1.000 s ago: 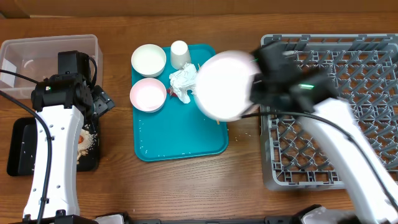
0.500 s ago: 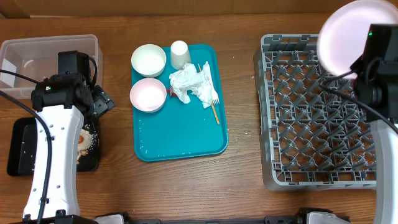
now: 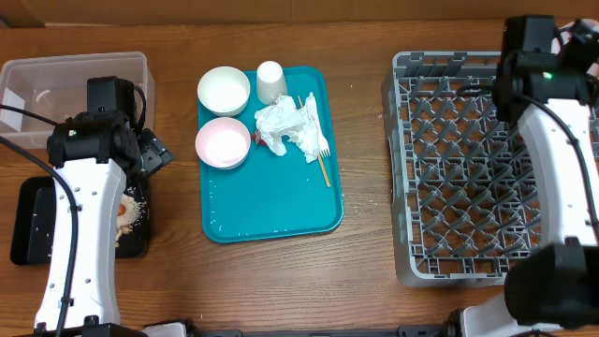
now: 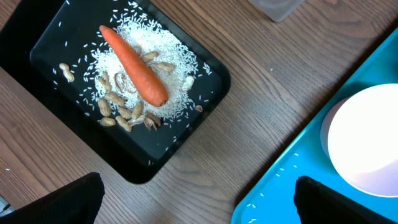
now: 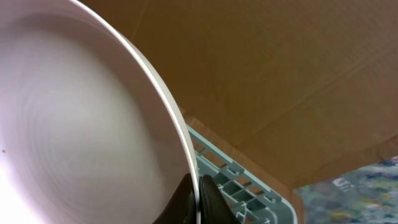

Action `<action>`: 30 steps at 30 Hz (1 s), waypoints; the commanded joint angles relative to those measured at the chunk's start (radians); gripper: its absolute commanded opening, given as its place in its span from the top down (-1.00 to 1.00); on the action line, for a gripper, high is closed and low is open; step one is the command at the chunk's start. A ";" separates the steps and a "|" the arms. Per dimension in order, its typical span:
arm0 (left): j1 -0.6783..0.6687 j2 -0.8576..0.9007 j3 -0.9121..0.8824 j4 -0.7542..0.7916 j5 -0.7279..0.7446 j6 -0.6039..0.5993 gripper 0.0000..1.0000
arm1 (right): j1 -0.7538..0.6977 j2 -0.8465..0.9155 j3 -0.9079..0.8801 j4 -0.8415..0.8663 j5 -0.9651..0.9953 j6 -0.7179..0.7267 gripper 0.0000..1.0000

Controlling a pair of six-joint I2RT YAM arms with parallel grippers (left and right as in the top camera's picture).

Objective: Sort waste into correct bins and load items into the dishwasher rack
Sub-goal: 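Carry the plate right and stand it upright in the dish rack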

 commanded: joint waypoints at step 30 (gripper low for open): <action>0.002 -0.004 0.011 0.001 0.001 0.012 -1.00 | -0.037 0.105 0.018 0.328 -0.267 -0.676 0.92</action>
